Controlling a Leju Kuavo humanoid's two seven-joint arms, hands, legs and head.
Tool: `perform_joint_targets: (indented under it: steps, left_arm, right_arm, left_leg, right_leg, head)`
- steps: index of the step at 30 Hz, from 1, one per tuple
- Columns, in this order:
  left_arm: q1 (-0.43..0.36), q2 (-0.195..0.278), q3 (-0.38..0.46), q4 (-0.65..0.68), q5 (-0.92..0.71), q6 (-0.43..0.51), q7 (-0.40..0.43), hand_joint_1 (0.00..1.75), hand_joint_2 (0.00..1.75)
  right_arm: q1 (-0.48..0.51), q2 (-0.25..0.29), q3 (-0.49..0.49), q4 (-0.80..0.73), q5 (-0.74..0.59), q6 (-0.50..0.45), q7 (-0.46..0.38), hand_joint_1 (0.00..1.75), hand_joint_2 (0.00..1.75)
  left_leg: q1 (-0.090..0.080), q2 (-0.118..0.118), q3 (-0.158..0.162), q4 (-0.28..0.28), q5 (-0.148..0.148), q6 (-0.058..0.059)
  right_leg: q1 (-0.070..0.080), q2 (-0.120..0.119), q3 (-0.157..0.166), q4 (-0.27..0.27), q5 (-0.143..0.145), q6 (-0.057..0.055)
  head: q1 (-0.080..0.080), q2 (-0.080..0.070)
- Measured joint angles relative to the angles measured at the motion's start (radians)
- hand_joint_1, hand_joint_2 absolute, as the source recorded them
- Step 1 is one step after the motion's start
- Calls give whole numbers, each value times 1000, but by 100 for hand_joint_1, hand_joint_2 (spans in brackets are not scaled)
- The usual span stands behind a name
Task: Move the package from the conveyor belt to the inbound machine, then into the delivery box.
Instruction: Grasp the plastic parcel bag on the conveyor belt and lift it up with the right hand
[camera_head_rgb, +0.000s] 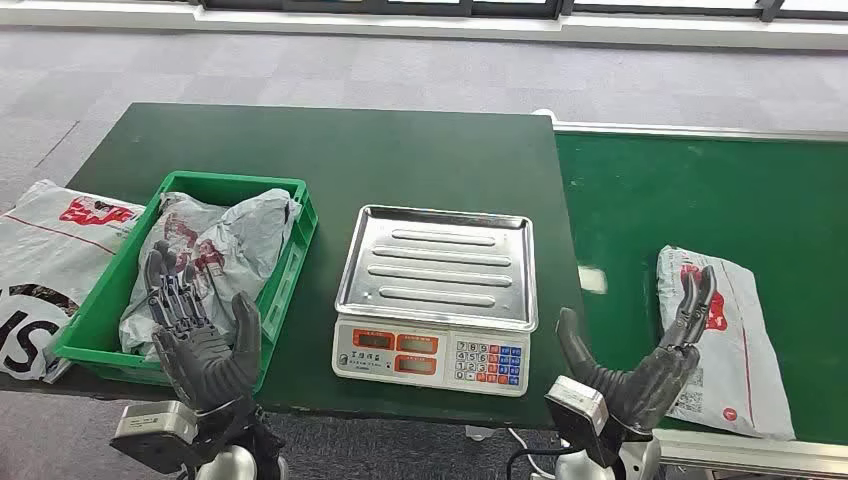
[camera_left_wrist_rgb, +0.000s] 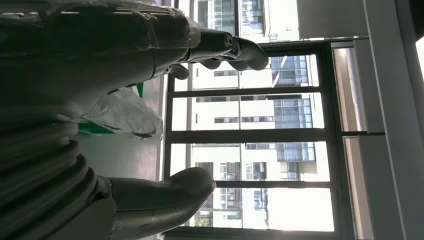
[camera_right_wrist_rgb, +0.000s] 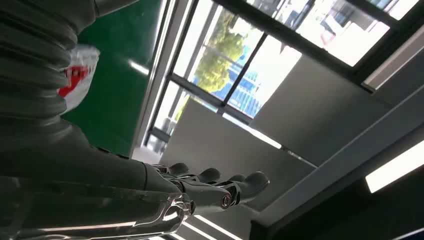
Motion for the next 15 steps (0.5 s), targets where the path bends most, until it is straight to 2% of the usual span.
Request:
perform_joint_targets:
  steps: [4, 12, 15]
  left_arm:
    - [1, 0, 0, 1, -3, -10, 0, 0, 175]
    - [13, 0, 0, 0, -9, -11, 0, 0, 175]
    - [26, -1, 1, 0, -18, -11, 0, 0, 175]
  right_arm:
    - [-24, 4, -91, -12, 74, 0, 26, 0, 175]
    - [-138, 6, -335, -38, 390, 0, 127, 0, 175]
    - [-216, 13, -457, 0, 442, 0, 94, 0, 175]
  left_leg:
    - [0, 0, 0, 0, 0, 0]
    - [0, 0, 0, 0, 0, 1]
    - [0, 1, 1, 0, 0, 1]
  right_leg:
    - [0, 0, 0, 0, 0, 0]
    - [-1, 0, 1, 0, 1, 1]
    - [-1, 1, 0, 0, 1, 1]
  head:
    - [0, 0]
    - [0, 0]
    - [0, 0]
